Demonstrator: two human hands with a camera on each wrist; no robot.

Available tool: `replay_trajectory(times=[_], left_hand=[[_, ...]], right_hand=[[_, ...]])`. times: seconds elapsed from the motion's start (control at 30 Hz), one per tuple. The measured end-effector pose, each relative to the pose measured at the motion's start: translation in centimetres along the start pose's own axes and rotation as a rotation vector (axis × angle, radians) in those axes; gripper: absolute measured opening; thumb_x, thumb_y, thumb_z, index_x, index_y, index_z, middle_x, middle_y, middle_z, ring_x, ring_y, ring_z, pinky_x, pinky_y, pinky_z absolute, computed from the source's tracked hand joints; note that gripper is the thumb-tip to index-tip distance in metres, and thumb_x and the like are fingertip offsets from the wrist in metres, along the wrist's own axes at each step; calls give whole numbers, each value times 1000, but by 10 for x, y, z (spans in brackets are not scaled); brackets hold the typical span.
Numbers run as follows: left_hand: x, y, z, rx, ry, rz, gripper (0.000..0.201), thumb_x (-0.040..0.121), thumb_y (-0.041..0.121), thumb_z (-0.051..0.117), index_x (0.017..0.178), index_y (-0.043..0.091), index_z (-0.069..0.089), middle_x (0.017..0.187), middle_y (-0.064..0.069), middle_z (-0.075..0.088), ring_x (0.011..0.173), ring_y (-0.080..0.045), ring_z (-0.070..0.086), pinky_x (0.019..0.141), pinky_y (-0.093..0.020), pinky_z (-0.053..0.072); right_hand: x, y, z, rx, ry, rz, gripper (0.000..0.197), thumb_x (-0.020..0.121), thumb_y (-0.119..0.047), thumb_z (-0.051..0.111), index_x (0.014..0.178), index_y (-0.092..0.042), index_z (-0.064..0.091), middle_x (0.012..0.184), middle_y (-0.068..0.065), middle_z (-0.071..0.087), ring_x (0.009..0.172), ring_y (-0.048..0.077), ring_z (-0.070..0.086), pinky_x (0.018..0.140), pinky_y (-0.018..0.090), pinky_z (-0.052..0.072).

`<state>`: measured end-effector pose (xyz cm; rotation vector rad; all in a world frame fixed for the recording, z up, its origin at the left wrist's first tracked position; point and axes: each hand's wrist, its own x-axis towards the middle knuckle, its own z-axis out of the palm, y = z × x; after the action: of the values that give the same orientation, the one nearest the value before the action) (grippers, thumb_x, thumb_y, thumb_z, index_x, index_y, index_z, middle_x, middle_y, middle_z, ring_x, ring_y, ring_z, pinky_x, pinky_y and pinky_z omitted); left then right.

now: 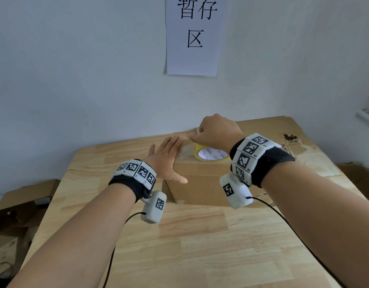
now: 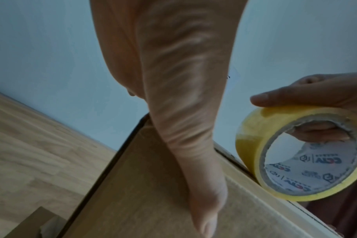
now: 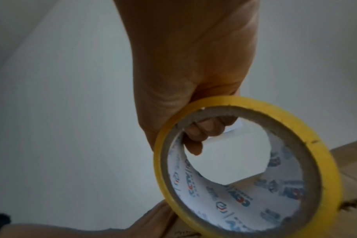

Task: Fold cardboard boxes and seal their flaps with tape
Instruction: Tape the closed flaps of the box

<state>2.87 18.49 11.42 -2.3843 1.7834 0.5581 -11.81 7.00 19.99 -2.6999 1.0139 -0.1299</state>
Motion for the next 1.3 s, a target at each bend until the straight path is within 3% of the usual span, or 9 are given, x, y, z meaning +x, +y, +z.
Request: replay_trajectory(times=[0.2, 0.3, 0.47, 0.57, 0.8, 1.1, 1.23, 1.3], left_hand=[[-6, 4, 0, -18, 2, -5, 130, 65, 73, 64, 147, 24, -24, 154, 14, -26, 140, -7, -28, 115, -52, -9], [-5, 7, -1, -32, 2, -7, 129, 65, 72, 65, 147, 25, -23, 155, 13, -24, 141, -8, -27, 116, -51, -8], [-3, 6, -5, 15, -26, -46, 129, 66, 72, 64, 146, 25, -25, 154, 12, -25, 141, -9, -27, 116, -51, -8], [-4, 8, -5, 33, -49, -53, 129, 66, 73, 63, 145, 25, -27, 154, 12, -27, 140, -8, -28, 116, -51, -8], [-5, 8, -4, 17, -40, -58, 130, 65, 72, 65, 145, 27, -27, 153, 14, -27, 140, -7, -28, 116, -51, -8], [-4, 7, -5, 4, -45, -62, 130, 64, 72, 65, 145, 28, -28, 152, 16, -28, 140, -7, -29, 116, -51, -8], [-3, 7, -7, 12, -55, -67, 130, 65, 72, 65, 144, 28, -29, 152, 16, -29, 140, -6, -28, 116, -51, -8], [-1, 8, -7, 10, -51, -68, 131, 65, 72, 65, 144, 28, -29, 153, 15, -28, 140, -6, -28, 116, -50, -8]], right_hand=[[-7, 20, -9, -109, -6, 34, 34, 85, -36, 53, 60, -14, 47, 63, 0, 49, 54, 15, 47, 48, 21, 30], [-8, 25, -8, -109, -2, 29, 38, 86, -41, 51, 60, -14, 48, 63, -1, 49, 58, 18, 49, 51, 22, 33], [-8, 39, -6, 123, 4, 54, 45, 81, -44, 54, 53, -15, 33, 53, 0, 34, 51, 19, 34, 49, 23, 27], [-12, 48, -3, 200, 49, 74, 44, 80, -49, 56, 57, -14, 42, 57, 3, 38, 54, 20, 37, 51, 25, 29], [-18, 51, -7, 6, 140, 62, 43, 87, -46, 51, 61, -12, 49, 59, 1, 47, 59, 22, 50, 48, 21, 32], [-19, 51, -12, -134, 191, 44, 39, 91, -46, 46, 75, -12, 57, 63, -1, 44, 58, 20, 46, 47, 21, 26], [-19, 54, -9, -126, 137, 55, 45, 90, -50, 44, 79, -10, 62, 64, -1, 48, 59, 19, 48, 49, 22, 29], [-19, 64, -10, -53, 89, 72, 50, 87, -55, 45, 72, -10, 62, 64, 0, 51, 63, 20, 51, 51, 23, 31]])
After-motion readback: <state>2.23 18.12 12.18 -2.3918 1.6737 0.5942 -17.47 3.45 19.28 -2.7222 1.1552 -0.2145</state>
